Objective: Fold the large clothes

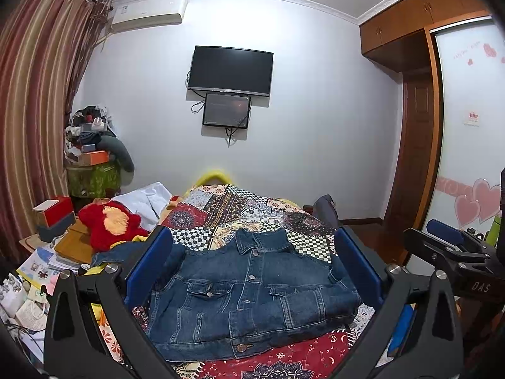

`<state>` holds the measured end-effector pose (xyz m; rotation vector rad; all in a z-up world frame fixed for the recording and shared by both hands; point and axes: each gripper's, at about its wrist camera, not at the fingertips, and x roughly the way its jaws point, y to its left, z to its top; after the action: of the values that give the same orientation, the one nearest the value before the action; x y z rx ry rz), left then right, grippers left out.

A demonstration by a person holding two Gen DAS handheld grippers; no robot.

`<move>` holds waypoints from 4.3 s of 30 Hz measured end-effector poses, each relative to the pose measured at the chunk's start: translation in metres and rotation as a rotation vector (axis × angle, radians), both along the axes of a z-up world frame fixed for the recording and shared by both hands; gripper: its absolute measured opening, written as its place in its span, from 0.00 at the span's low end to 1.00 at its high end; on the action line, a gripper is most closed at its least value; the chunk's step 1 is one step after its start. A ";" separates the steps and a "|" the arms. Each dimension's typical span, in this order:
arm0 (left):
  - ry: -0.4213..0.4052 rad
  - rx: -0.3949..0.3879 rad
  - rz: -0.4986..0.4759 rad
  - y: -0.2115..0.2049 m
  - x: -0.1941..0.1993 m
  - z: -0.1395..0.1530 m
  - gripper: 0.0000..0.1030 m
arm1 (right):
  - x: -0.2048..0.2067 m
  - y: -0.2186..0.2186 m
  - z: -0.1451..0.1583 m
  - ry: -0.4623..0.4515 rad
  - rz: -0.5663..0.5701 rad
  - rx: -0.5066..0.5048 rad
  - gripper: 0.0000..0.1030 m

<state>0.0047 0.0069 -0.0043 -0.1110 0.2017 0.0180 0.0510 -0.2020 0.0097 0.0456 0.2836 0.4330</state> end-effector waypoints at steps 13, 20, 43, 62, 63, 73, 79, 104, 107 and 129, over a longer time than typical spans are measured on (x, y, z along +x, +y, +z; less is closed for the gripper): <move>-0.003 -0.001 -0.006 -0.003 -0.001 0.001 1.00 | 0.001 -0.003 -0.002 0.003 -0.001 0.003 1.00; -0.005 -0.001 -0.006 -0.003 -0.001 0.001 1.00 | 0.001 -0.003 -0.002 0.004 -0.001 0.004 1.00; 0.003 -0.017 -0.009 0.000 0.004 0.000 1.00 | 0.007 -0.005 -0.003 0.010 -0.008 0.002 1.00; 0.093 -0.027 0.041 0.029 0.055 -0.022 1.00 | 0.056 0.020 -0.026 0.109 -0.020 -0.048 1.00; 0.106 -0.029 0.054 0.034 0.063 -0.025 1.00 | 0.063 0.023 -0.029 0.124 -0.022 -0.052 1.00; 0.296 -0.082 0.174 0.105 0.150 -0.073 1.00 | 0.156 0.055 -0.062 0.251 -0.016 -0.112 1.00; 0.445 -0.139 0.259 0.162 0.200 -0.119 1.00 | 0.216 0.071 -0.070 0.312 0.012 -0.138 1.00; 0.707 -0.734 0.118 0.324 0.316 -0.254 0.75 | 0.405 0.108 -0.227 0.907 0.162 -0.341 1.00; 0.719 -0.712 0.189 0.335 0.325 -0.257 0.50 | 0.407 0.111 -0.243 0.994 0.201 -0.318 1.00; 0.489 0.191 0.052 0.118 0.363 -0.147 0.13 | 0.385 0.072 -0.194 0.987 0.189 -0.196 1.00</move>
<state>0.3672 0.1250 -0.1513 0.0812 0.6836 0.1167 0.4357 -0.1298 -0.1848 0.0379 1.3085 0.5453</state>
